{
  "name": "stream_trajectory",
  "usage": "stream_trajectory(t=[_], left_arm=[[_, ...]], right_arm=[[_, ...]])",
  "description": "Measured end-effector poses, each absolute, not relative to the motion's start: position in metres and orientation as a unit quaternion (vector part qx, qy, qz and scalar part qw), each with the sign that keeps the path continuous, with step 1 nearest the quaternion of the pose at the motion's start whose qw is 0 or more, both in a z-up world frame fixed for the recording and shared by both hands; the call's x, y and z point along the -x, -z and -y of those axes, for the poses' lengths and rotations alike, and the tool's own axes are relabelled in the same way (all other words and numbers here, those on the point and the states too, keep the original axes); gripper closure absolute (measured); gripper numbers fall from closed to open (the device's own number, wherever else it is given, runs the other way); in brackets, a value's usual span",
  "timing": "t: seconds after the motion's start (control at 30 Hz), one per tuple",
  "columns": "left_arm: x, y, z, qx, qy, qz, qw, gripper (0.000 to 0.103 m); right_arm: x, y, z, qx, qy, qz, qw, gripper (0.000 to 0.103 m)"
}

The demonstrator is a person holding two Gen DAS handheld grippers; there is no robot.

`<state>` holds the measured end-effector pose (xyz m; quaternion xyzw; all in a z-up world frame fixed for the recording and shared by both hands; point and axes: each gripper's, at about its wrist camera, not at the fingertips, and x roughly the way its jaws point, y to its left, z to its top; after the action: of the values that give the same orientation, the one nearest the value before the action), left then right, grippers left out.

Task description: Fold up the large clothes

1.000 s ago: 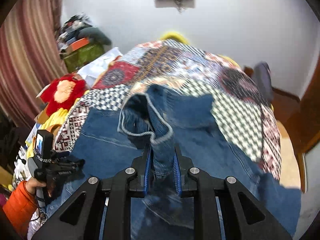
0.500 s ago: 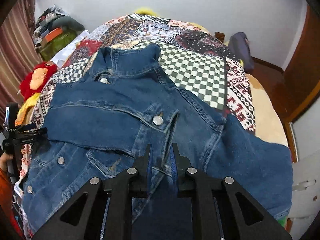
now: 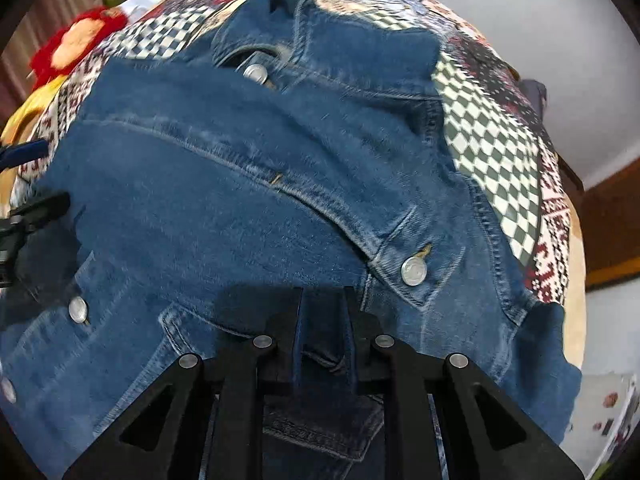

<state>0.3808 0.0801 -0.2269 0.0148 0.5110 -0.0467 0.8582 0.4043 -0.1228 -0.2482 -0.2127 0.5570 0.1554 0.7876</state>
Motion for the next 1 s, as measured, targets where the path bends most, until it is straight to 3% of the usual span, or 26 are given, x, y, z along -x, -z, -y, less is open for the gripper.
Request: stream_trajectory(t=[0.2,0.3,0.43,0.47,0.57,0.6,0.7,1.0], left_arm=[[-0.389,0.247,-0.083,0.008,0.054,-0.517,0.854,0.001],[-0.387,0.253,-0.096,0.054,0.064,-0.522,0.849,0.001],[-0.382,0.254,-0.090,0.043,0.058,-0.515,0.854,0.000],[-0.381,0.252,-0.086,0.031,0.054,-0.513,0.856,0.000],[-0.378,0.249,-0.079,0.007,0.046,-0.507,0.861,0.000],[-0.377,0.249,-0.078,0.002,0.044,-0.507,0.861,0.000],[-0.374,0.246,-0.078,-0.004,0.038,-0.511,0.859,0.000],[-0.373,0.208,-0.054,-0.042,0.029,-0.487,0.872,0.000]], right_arm=[[-0.386,0.244,0.129,0.244,-0.180,-0.540,0.785,0.090],[-0.376,0.239,0.130,0.257,-0.180,-0.532,0.786,0.090],[-0.374,0.238,0.134,0.285,-0.148,-0.524,0.789,0.088],[-0.373,0.238,0.136,0.287,-0.147,-0.522,0.790,0.076],[-0.370,0.234,0.149,0.293,-0.107,-0.504,0.805,0.019],[-0.368,0.232,0.155,0.285,-0.106,-0.502,0.810,0.015],[-0.368,0.226,0.179,0.233,-0.110,-0.528,0.809,0.015],[-0.345,0.169,0.252,0.125,-0.084,-0.495,0.856,0.015]])
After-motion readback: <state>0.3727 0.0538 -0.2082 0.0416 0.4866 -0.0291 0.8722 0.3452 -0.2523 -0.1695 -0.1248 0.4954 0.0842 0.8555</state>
